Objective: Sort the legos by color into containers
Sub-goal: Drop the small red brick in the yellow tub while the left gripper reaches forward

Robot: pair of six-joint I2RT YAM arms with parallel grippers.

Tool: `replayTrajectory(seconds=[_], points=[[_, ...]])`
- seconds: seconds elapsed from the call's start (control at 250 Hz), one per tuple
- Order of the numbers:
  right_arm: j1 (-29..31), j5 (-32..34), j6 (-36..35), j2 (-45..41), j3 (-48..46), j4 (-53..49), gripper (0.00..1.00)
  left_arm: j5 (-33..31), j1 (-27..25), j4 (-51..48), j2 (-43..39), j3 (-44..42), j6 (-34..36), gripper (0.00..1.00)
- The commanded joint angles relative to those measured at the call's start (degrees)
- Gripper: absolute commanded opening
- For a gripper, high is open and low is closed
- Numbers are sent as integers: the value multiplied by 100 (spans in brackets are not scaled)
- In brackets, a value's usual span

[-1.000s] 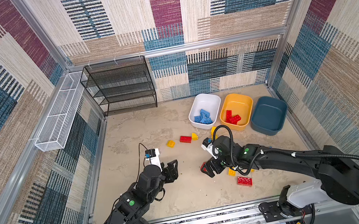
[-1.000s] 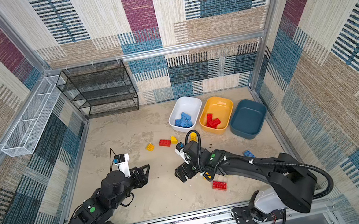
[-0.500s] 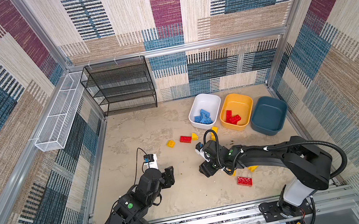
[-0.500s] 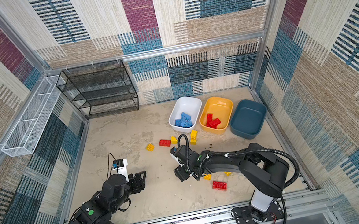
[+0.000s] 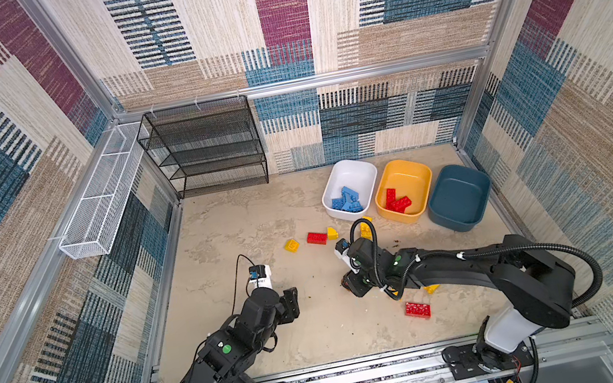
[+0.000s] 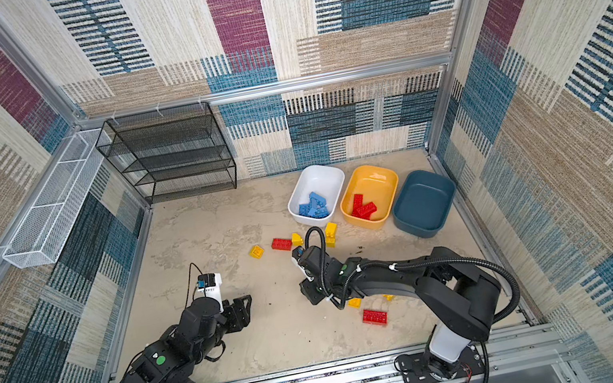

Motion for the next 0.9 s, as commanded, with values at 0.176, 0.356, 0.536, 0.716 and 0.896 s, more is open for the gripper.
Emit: replayTrajectory(seconds=[0.176, 0.356, 0.536, 0.716, 0.896], points=[[-107, 286, 288, -317, 201, -225, 42, 90, 2, 346, 144, 73, -58, 72], [-1032, 5, 257, -511, 537, -457, 42, 249, 2, 594, 459, 76, -49, 72], [-2125, -97, 97, -344, 988, -379, 43, 319, 2, 762, 731, 25, -32, 72], [-3113, -115, 149, 240, 1452, -167, 44, 358, 2, 827, 885, 20, -5, 71], [-3788, -144, 270, 778, 1916, -51, 44, 425, 2, 804, 1020, 53, 25, 71]])
